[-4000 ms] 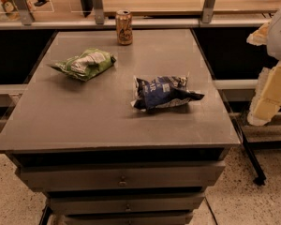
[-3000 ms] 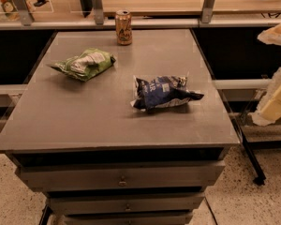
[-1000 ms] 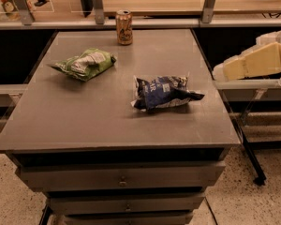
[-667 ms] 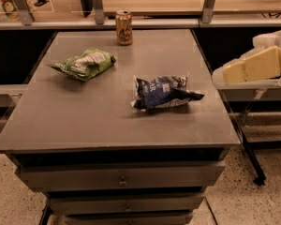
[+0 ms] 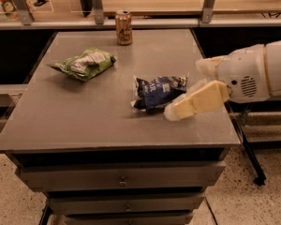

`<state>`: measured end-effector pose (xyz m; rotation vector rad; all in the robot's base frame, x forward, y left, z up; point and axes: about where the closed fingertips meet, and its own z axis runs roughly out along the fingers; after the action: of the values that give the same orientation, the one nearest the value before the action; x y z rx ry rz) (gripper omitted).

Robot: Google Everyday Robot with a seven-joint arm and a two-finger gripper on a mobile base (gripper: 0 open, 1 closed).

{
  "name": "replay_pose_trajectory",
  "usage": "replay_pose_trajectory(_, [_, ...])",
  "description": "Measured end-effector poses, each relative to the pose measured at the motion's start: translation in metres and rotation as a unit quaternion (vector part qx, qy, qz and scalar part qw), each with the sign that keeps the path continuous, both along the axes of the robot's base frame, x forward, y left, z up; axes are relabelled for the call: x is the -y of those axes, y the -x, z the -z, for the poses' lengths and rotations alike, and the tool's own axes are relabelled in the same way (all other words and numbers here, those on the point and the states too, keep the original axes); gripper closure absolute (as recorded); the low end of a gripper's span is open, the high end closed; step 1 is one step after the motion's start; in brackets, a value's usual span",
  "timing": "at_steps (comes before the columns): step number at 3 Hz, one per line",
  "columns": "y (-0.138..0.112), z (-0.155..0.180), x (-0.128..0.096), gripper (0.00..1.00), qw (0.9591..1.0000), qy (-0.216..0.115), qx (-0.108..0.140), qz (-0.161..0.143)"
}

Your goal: Move green jalapeno chip bag near orange can

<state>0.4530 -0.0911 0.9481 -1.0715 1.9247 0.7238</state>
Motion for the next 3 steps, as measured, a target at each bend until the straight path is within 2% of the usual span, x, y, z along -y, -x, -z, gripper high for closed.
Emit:
replay_pose_trajectory(1, [0.016, 0.015, -0.044, 0.00, 0.9995, -0.010, 0.022, -0.022])
replay_pose_trajectory(2, [0.013, 0.008, -0.090, 0.00, 0.9966, -0.046, 0.064, -0.023])
replay_pose_trajectory(3, [0.000, -0.004, -0.123, 0.00, 0.9940, -0.058, 0.088, -0.030])
